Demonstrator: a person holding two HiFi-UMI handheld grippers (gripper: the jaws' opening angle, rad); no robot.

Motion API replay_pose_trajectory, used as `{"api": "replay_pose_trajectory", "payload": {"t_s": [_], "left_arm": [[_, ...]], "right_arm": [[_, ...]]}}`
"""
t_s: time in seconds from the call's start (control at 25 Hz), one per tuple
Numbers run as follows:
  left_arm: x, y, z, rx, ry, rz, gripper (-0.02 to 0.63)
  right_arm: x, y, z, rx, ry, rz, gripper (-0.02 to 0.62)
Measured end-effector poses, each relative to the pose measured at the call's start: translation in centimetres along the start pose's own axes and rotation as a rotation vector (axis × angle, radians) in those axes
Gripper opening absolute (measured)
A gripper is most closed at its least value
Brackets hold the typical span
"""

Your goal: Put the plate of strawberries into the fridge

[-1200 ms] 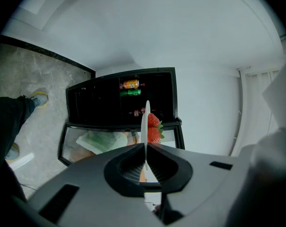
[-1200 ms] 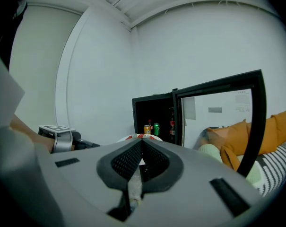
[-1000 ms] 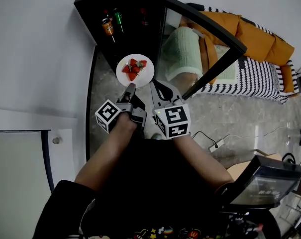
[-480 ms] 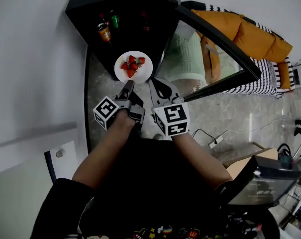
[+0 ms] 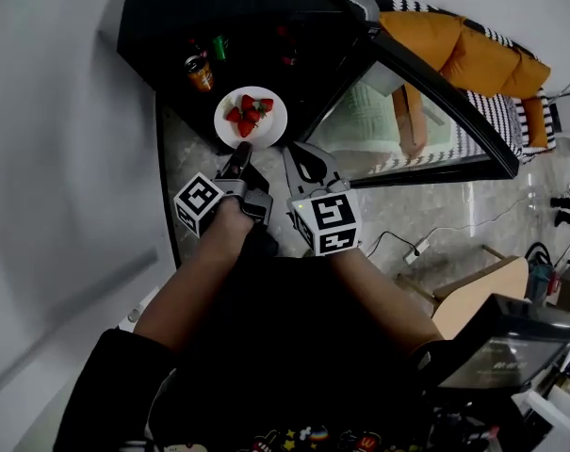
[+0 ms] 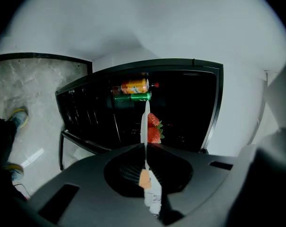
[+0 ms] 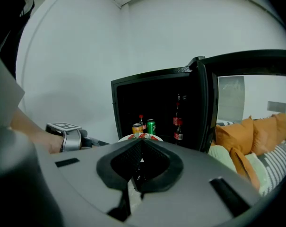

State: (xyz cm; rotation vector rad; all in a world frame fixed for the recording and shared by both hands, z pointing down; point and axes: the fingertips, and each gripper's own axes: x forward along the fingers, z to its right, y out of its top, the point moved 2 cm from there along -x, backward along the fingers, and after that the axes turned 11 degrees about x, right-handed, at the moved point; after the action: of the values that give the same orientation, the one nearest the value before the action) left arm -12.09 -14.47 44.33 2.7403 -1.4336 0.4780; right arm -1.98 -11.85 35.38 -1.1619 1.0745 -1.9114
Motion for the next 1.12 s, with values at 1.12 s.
{"api": "replay_pose_trajectory", "payload": {"t_s": [1.12], "left_arm": [[10.1, 3.8, -9.8, -0.032, 0.026, 0.055, 0.017]], "right_arm": [[11.9, -5.8, 6.0, 0.024, 0.046, -0.059, 0.005]]}}
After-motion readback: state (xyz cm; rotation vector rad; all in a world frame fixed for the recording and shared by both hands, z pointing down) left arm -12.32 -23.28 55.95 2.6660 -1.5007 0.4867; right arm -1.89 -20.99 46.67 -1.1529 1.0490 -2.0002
